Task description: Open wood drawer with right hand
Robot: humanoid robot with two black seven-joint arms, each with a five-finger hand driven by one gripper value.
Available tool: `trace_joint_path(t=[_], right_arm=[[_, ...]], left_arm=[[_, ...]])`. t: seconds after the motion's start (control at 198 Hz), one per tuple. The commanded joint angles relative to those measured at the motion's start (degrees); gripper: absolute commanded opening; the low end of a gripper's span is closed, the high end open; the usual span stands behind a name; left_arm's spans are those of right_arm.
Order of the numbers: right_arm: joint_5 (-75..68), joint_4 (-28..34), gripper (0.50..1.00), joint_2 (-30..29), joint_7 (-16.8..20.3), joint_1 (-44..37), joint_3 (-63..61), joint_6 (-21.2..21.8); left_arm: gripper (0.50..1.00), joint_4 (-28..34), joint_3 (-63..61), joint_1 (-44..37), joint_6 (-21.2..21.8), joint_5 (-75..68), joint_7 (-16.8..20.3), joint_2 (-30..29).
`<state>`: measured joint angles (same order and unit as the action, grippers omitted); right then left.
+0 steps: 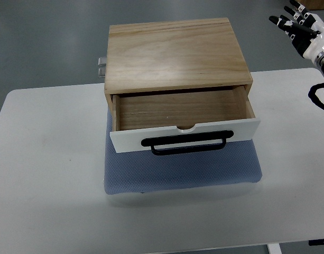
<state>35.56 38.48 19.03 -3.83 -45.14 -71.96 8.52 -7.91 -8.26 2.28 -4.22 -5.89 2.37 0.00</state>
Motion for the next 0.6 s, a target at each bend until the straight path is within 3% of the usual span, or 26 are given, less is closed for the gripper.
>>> trace_joint_path(t=[0.0,0.595], right_arm=[[-0.2,-0.2,0.952,-0.7,0.0,0.9,0.1,0.2],[-0.4,-0.2,0.952,-4.4,-0.6,5.4,0.0,0.0]], left_arm=[[1.000,0.0,0.0,0.0,0.0,0.0,0.0,0.0],[1.000,0.0,0.0,0.0,0.0,0.0,0.0,0.0]])
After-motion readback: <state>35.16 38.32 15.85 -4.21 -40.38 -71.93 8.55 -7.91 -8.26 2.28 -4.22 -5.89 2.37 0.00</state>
